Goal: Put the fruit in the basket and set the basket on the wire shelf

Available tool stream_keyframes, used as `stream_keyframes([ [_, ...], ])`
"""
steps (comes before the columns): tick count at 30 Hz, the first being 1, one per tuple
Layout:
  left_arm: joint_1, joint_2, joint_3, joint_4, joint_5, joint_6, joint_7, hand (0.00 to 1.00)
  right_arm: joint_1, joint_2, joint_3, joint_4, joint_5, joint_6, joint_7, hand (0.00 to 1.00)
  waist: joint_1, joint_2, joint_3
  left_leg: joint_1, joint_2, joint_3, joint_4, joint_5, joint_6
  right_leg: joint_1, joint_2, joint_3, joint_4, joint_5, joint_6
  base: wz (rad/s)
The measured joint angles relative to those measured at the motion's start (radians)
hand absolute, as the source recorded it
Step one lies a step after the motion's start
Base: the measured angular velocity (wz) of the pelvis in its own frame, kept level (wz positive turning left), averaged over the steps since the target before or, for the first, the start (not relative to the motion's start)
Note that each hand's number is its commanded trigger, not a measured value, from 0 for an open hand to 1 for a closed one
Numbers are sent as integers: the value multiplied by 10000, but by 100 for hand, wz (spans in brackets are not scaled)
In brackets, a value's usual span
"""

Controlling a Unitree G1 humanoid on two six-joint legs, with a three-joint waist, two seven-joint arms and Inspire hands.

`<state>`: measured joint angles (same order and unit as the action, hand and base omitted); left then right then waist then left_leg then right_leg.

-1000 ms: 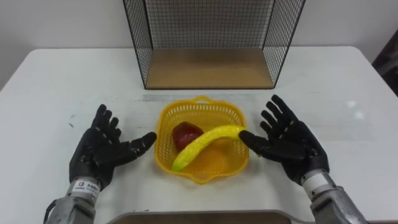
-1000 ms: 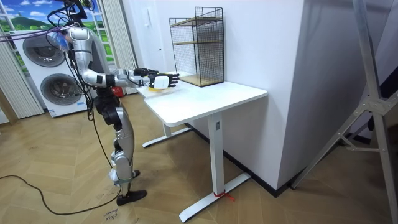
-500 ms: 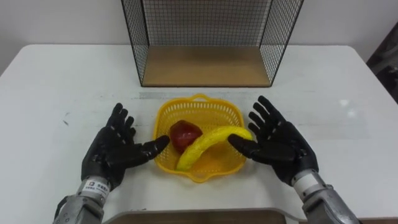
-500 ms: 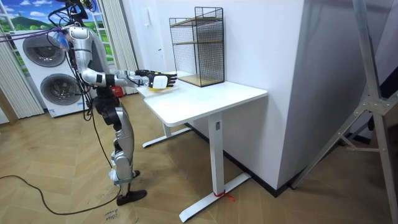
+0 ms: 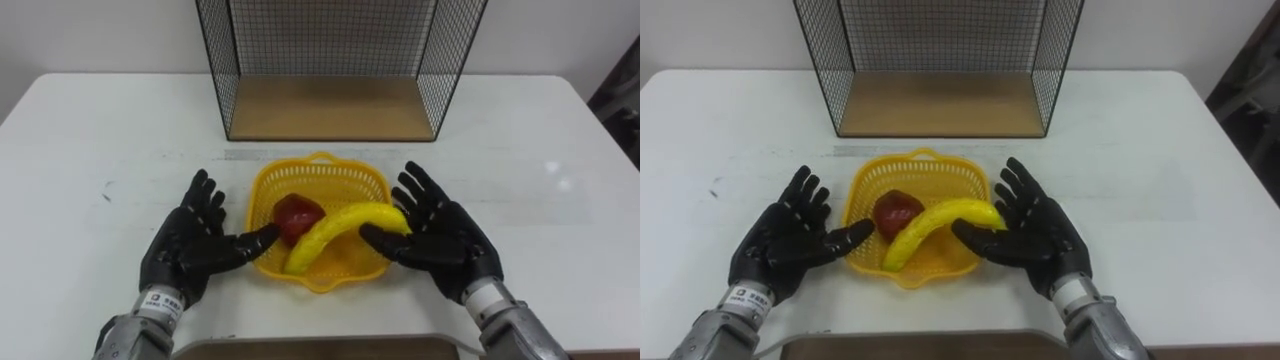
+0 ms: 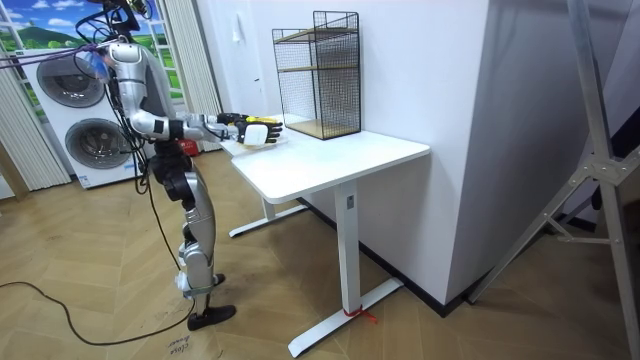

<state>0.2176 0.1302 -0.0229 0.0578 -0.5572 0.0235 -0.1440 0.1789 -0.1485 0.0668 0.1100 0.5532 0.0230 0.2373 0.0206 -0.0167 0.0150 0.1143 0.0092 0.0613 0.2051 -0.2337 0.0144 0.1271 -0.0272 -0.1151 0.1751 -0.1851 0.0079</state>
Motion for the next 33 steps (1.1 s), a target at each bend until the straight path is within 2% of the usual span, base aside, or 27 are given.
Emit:
stream_keyframes([
  [15,-194,-8,-161,146,-3,-13,-45,0,-41,26,117,21,2,2,62,0,-2,5,-7,-70,1,58,-13,-1,1,-65,3,5,3,9,11,0],
  [20,-312,-24,-235,301,-2,-22,-52,0,-81,60,325,21,2,2,64,0,2,50,-35,-54,3,73,-10,0,1,-70,0,9,16,10,12,0],
  [26,-315,-33,-398,310,-8,-24,-52,0,-148,226,563,21,4,4,64,0,-11,72,-41,-56,5,93,-3,4,8,-105,-9,17,104,9,12,0],
  [33,-317,-26,-815,309,-67,-280,-53,0,-500,233,1015,19,12,4,62,0,-10,59,-50,-257,-2,154,3,32,46,-306,-35,17,133,19,27,0],
])
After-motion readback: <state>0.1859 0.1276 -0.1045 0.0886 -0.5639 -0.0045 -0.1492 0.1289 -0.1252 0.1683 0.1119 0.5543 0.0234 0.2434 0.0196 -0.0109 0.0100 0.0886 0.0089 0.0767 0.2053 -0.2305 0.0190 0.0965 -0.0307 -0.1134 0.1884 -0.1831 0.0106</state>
